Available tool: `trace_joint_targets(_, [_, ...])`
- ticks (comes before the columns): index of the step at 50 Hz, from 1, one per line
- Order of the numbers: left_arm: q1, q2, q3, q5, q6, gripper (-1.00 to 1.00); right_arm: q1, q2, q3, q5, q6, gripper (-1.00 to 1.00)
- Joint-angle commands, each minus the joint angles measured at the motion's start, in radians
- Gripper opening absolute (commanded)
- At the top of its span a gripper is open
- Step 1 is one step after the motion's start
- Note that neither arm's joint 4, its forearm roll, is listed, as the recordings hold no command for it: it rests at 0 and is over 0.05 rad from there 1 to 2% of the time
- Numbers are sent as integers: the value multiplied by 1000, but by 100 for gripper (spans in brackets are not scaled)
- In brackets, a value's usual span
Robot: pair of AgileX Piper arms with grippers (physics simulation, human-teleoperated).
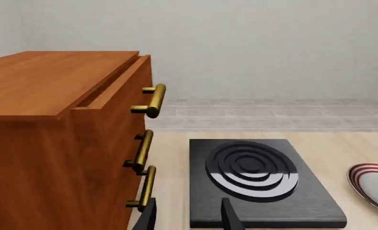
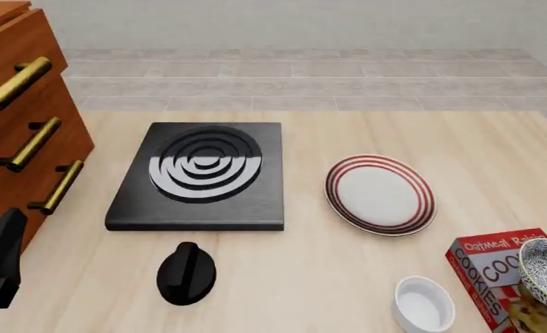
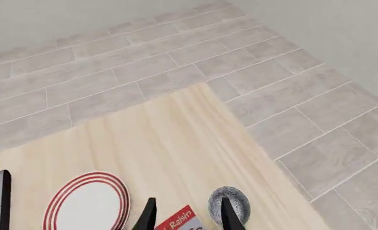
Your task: Pick the akita bowl on the cookies box and place it on the plate.
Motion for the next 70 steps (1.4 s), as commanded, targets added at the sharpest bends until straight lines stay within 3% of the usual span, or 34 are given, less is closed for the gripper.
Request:
trace_joint_targets(1, [0,0,0,0,0,100,-73,22,32,3,-8,100])
trace_joint_targets(27, [0,0,0,0,0,100,-141,5,126,22,-49,100])
trace_joint_targets(70, [0,0,0,0,0,100,-174,-22,402,-82,-6,100])
